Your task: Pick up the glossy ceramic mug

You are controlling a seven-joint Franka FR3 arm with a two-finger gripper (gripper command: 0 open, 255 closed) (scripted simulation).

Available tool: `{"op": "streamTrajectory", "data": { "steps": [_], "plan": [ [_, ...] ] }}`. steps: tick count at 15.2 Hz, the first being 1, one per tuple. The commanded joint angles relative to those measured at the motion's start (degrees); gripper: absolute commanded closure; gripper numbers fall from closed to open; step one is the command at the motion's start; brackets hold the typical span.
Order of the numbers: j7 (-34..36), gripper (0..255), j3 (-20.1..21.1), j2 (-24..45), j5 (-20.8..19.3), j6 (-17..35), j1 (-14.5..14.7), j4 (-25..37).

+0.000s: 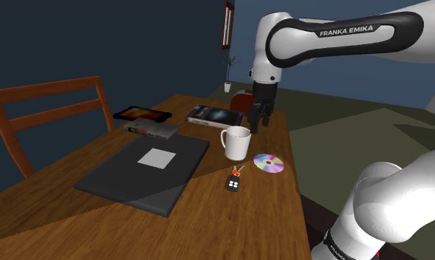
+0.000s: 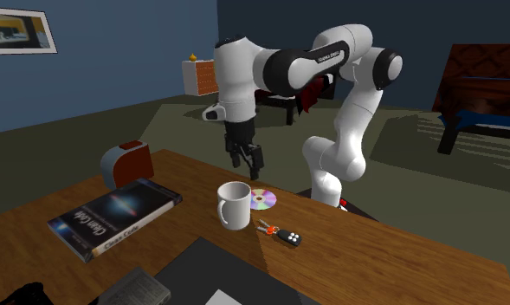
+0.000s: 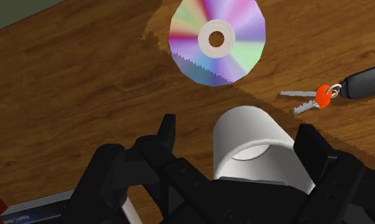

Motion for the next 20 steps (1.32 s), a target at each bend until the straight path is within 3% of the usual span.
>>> {"op": "streamTrajectory", "data": {
  "steps": [1,4,13,14,20],
  "plan": [
    [1.03,0,-0.45,3.98,1.24,2.57,-0.38,2.37],
    [2.06,0,-0.83,7.95,2.57,4.83,-0.65,5.01],
    [1.71,0,-0.75,8.6,2.71,10.76,-0.62,-0.27],
    [1.66,255,-0.79,8.54,2.7,10.77,-0.64,-0.35],
    [1.66,255,-0.79,8.48,2.7,10.69,-0.64,-0.33]
  ]
}}
